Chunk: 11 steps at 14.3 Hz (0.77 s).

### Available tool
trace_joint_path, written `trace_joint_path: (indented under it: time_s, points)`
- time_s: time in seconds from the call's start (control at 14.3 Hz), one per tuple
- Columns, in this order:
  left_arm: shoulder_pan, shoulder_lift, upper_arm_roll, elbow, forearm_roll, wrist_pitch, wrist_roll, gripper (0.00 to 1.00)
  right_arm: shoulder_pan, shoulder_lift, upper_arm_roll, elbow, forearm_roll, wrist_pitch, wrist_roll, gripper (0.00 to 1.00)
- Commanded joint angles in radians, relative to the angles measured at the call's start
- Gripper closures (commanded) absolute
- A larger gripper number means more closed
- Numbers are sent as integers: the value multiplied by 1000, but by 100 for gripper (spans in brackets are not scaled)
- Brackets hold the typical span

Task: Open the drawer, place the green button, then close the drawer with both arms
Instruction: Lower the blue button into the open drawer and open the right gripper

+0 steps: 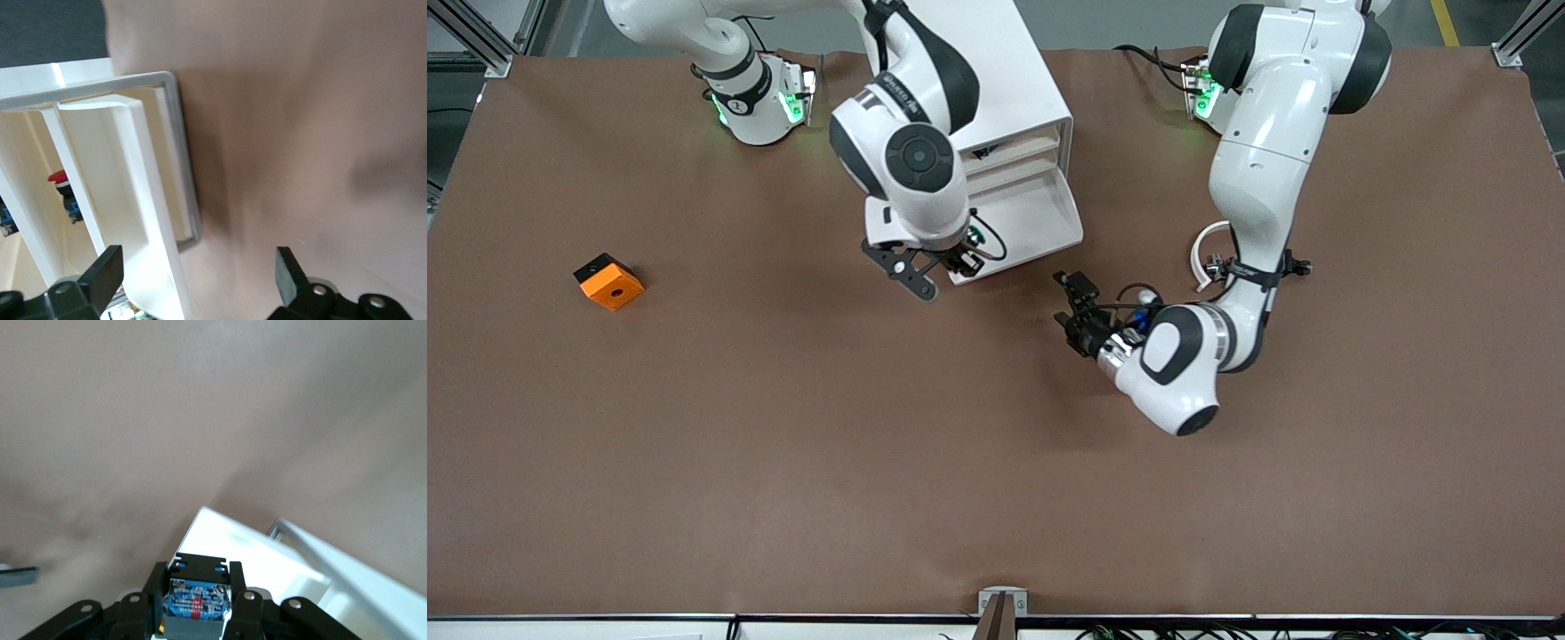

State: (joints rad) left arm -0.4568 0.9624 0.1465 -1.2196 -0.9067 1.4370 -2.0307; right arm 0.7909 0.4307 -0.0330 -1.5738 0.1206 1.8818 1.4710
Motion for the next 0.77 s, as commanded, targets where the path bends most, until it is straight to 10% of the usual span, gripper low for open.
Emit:
trace_joint_path:
  time_s: [0.0,0.28,0.7]
  points:
    - [-5,-46,92,28,-6,-3,74,0,59,-3,-13,-58,24,78,144,89]
    - [-14,-155,261,26,27,-9,310,0,91,26,-11,-130,45,190,228,90]
    - [-17,-319,271,26,386,0,709,0,146,42,-11,-215,71,335,265,90]
